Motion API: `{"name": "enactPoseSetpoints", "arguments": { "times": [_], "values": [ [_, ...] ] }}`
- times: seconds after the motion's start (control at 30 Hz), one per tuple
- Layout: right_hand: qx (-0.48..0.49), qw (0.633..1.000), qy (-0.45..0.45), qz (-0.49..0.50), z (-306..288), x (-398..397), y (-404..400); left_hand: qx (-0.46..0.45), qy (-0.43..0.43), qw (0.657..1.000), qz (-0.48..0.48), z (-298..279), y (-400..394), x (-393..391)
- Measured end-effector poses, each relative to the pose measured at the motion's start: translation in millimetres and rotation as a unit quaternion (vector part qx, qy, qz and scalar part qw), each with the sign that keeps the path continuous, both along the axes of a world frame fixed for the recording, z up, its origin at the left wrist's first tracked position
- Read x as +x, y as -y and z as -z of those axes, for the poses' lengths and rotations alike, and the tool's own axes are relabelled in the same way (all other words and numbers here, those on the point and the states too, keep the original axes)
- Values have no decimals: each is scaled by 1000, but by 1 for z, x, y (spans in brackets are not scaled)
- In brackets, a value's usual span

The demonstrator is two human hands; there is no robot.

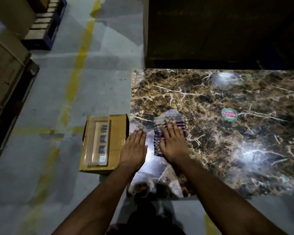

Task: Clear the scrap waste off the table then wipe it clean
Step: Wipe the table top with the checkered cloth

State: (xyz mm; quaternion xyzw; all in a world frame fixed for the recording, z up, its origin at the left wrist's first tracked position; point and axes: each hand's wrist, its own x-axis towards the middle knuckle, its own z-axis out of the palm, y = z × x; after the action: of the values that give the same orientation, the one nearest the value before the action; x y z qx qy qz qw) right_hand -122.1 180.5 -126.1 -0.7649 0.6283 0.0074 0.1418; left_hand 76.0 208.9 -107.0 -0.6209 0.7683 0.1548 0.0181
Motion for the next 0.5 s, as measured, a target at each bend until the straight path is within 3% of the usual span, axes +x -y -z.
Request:
{"name": "enactPoseSetpoints", "arguments": {
  "times": [0.07, 0.23, 0.4, 0.5],
  "values": [
    [1, 999, 1, 38, 1, 17, 24, 0, 1, 1000, -4, 5, 15, -1],
    [-3, 1000, 6, -22, 0, 21, 23, 10, 0, 1000, -1, 3, 47, -3],
    [-14, 999, 12, 48, 1, 12, 72, -29, 35, 999, 7, 8, 60, -8],
    [-15, 1000, 19, 16, -1, 37, 89, -35, 47, 998, 3, 4, 76, -15]
  ]
}}
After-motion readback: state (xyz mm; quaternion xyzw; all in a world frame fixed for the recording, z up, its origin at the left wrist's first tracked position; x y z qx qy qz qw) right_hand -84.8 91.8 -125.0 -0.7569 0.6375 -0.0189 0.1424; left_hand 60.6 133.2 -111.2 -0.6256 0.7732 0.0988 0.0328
